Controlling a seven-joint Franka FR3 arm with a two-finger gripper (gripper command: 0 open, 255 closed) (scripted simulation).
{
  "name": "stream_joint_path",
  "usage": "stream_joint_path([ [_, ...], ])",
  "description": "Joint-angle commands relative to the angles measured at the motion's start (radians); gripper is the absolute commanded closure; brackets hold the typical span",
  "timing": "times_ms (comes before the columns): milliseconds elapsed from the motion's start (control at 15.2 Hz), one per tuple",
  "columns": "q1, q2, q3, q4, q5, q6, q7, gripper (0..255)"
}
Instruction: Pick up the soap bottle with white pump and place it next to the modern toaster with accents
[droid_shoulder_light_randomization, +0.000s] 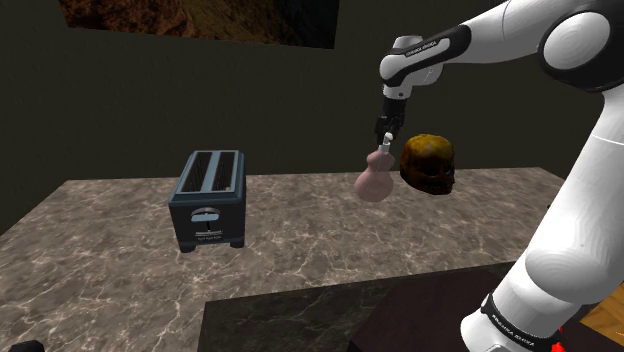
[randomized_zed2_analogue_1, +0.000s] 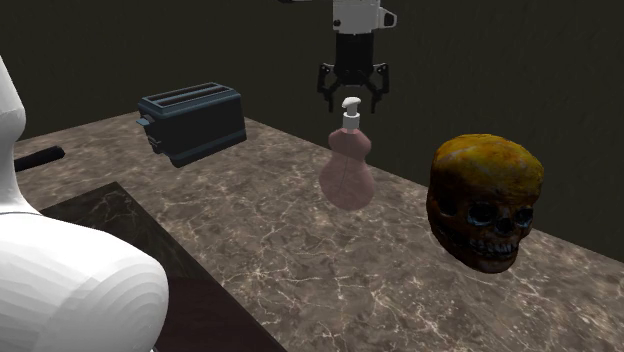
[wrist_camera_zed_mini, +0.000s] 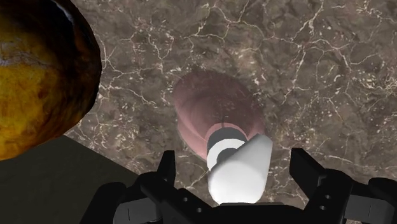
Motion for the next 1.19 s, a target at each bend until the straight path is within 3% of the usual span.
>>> stream_joint_path([
  [0,0.000,0.002,0.000,-0.008,0.001,0.011,0.000,0],
  [396,0.000,0.002,0.000,-0.008,0.001,0.010,0.000,0],
  [462,0.000,0.002,0.000,-0.008,0.001,0.010,0.000,255],
  [1122,0.000,-0.002,0.000,0.001,-0.001,-0.002,0.000,255],
])
